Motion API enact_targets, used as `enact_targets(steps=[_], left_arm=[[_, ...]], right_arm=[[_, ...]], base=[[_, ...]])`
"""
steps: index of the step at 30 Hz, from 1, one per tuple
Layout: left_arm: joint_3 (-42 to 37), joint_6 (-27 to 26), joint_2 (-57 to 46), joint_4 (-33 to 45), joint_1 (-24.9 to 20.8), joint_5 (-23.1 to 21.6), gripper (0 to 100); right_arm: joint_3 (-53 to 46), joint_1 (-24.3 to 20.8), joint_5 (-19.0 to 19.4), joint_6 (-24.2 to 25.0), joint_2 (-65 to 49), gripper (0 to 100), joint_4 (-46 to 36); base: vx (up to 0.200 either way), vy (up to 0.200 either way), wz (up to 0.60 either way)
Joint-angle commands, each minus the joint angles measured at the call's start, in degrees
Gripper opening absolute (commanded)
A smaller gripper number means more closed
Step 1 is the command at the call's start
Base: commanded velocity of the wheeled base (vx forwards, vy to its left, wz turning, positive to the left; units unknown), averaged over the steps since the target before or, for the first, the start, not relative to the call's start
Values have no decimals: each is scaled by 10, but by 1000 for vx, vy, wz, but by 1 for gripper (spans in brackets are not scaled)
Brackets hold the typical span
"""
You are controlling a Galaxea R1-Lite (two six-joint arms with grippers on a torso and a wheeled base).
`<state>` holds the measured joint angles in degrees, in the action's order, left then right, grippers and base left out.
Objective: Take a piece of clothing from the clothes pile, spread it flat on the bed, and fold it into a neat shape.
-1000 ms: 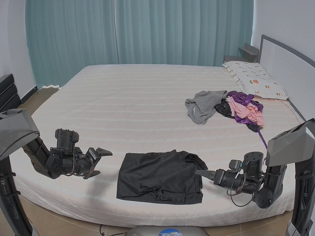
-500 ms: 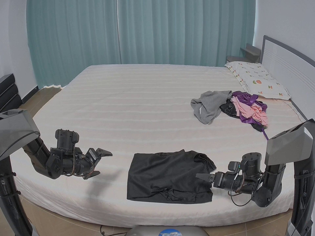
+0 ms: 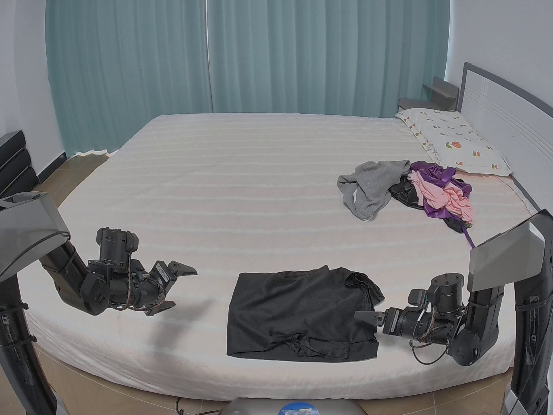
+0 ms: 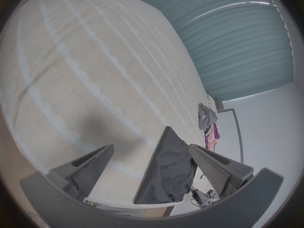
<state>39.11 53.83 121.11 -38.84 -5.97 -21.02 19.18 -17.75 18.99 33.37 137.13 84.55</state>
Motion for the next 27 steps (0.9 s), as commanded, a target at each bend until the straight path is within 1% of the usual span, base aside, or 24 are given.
enact_targets(steps=[1, 3, 4, 5, 9, 13, 15, 24, 27], left_arm=[[1, 1, 1, 0, 0, 0, 100], [0, 0, 1, 0, 0, 0, 100], [1, 0, 1, 0, 0, 0, 100], [1, 1, 1, 0, 0, 0, 100], [2, 1, 1, 0, 0, 0, 100], [2, 1, 1, 0, 0, 0, 100], [2, 2, 1, 1, 0, 0, 100], [2, 2, 1, 1, 0, 0, 100], [2, 2, 1, 1, 0, 0, 100]], right_arm=[[-8, -4, 0, -4, 3, 100, 0], [-9, -5, 0, -5, 6, 100, 0], [-11, -13, -1, -9, 15, 100, 0], [-12, -15, -1, -14, 18, 0, 0], [-13, -14, -3, -23, 19, 0, 1], [-30, -15, -20, -24, 16, 0, 2], [-40, -15, -23, -24, 11, 0, 3], [-85, -7, -16, -15, -61, 0, 15], [-98, -7, -15, -15, -65, 0, 16]], base=[[0, 0, 0], [0, 0, 0], [0, 0, 0], [0, 0, 0], [0, 0, 0], [0, 0, 0], [0, 0, 0], [0, 0, 0], [0, 0, 0]])
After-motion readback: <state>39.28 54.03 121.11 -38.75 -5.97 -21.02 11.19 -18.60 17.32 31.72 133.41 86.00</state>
